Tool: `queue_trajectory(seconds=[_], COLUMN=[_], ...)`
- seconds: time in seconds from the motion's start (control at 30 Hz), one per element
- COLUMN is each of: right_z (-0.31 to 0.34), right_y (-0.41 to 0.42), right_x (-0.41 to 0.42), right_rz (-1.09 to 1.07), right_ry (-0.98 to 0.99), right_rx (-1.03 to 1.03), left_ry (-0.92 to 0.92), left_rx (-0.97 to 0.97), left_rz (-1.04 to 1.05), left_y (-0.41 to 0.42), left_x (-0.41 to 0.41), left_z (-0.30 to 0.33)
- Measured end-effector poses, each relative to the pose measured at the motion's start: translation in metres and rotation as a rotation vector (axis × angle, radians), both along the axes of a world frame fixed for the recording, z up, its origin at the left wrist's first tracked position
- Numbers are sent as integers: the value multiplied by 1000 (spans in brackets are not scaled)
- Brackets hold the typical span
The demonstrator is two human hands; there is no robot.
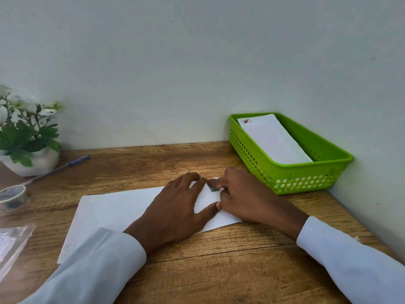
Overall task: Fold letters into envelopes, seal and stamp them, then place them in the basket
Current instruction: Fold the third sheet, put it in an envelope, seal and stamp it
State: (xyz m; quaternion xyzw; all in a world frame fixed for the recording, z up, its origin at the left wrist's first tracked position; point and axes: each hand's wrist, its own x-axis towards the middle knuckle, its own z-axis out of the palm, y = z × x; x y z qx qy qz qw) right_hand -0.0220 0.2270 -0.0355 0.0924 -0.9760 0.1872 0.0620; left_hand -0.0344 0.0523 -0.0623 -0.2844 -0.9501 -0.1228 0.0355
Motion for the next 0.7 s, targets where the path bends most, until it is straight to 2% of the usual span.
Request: queue_trajectory(seconds=[0.1,0.27,0.37,0.47,0.53,0.63,0.7], right_z=[-2,3,2,3,4,8,8], right_y=[-1,1,3,0,-6,-13,-14], right_x=[-1,11,18,23,26,31,33], right_rz=[-29,78,103,14,-3,-10,-8], right_ry=[48,76,38,20,49,23,36], right_rx=[54,195,210,176,261,314,325], left_ry=[-1,-7,17,64,77,23,-90], left_rx=[-50,-93,-86,-72,-67,-56,39], left_rz=[18,81,94,118,145,212,249], left_y=[1,3,2,3,3,2,-4], left_x=[2,3,2,2,1,-6,-15], left_z=[2,4,2,3,4,11,18])
